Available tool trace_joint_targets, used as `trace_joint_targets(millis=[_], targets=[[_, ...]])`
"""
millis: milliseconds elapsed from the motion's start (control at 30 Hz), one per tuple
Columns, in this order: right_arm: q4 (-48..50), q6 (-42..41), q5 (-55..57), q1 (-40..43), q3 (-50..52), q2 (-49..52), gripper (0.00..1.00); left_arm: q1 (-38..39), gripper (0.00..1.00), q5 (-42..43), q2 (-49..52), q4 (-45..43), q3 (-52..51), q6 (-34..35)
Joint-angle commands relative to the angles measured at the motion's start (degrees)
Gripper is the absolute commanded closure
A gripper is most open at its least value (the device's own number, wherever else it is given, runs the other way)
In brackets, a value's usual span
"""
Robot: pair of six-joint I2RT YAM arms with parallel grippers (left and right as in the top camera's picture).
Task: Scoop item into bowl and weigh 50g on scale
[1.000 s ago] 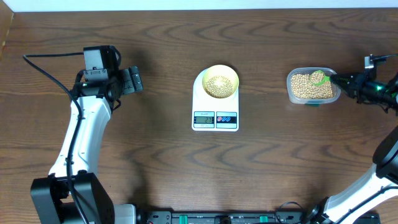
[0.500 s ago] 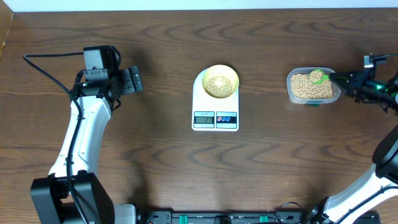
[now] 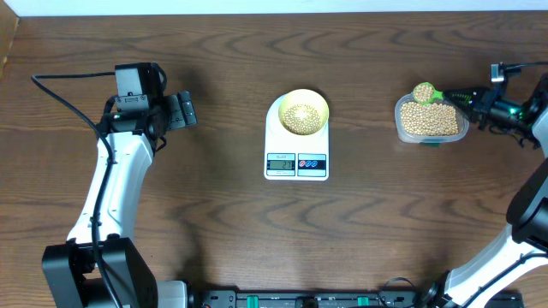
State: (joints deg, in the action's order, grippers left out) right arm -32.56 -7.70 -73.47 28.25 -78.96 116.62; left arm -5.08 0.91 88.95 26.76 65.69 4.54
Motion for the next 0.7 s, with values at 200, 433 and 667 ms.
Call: trace_joint_targets(millis=[200, 433, 667], targets=[[8.48, -8.44, -4.02, -5.73, 0.37, 0.28, 0.99, 0.0, 0.02, -0.96, 0.81, 0.11, 0.07, 0.5], [16.98, -15.74, -4.02, -10.86, 0.37, 0.31, 0.99, 0.0, 0.02, -0.96, 0.81, 0.09, 0.04, 0.5], [23.98, -21.66, -3.89, -16.13, 0.37, 0.28, 0.99, 0.0, 0.02, -0.96, 0.81, 0.09, 0.04, 0.5]])
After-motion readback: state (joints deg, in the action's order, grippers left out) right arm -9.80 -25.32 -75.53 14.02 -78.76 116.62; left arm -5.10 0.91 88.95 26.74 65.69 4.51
